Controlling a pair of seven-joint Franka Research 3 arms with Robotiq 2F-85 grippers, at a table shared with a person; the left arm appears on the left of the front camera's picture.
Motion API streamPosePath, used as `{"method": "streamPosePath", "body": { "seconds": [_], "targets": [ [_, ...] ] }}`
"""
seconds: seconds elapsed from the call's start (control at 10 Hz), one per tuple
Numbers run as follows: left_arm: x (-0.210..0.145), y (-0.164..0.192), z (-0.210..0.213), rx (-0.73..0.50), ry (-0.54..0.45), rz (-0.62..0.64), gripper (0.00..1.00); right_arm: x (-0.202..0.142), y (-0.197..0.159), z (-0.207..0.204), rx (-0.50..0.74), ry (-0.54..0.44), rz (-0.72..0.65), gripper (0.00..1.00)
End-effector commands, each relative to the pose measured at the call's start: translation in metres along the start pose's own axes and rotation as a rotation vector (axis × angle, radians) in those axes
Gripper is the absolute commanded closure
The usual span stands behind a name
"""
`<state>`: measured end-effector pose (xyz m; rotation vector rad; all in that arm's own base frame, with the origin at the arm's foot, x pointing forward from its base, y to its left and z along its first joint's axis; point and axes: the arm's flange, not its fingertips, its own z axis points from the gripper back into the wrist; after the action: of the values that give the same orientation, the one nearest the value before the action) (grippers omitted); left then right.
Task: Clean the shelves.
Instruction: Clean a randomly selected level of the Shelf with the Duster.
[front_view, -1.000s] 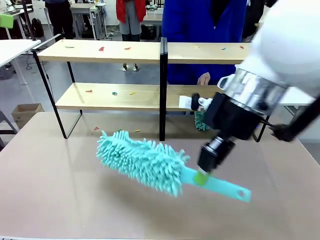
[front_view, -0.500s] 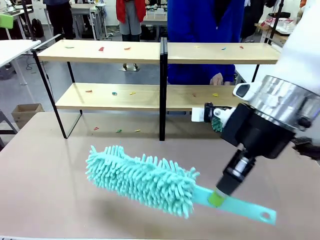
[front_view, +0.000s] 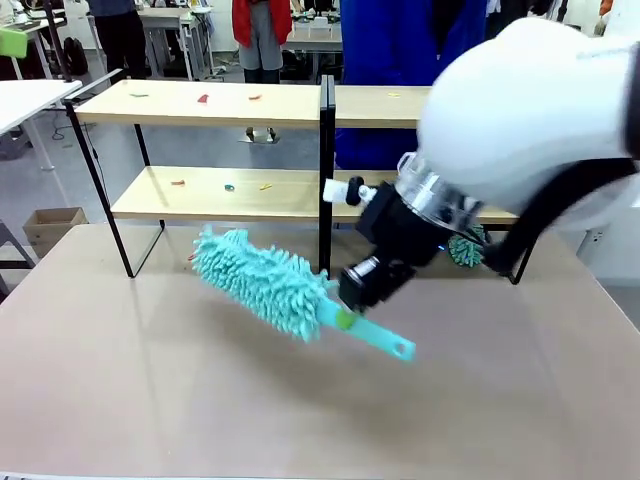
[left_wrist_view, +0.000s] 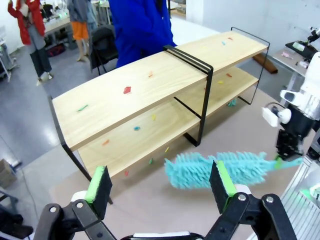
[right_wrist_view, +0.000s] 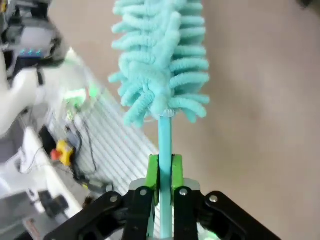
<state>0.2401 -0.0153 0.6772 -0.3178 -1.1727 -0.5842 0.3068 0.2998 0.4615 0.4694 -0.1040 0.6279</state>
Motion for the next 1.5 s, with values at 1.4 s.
{"method": "streamPosePath", "body": {
  "seconds": [1.4],
  "targets": [
    [0.000, 0.002, 0.001, -0.010, -0.004, -0.008, 0.00, 0.052, -0.052, -0.040, 0.069, 0.084, -0.134, 0.88]
  ]
}}
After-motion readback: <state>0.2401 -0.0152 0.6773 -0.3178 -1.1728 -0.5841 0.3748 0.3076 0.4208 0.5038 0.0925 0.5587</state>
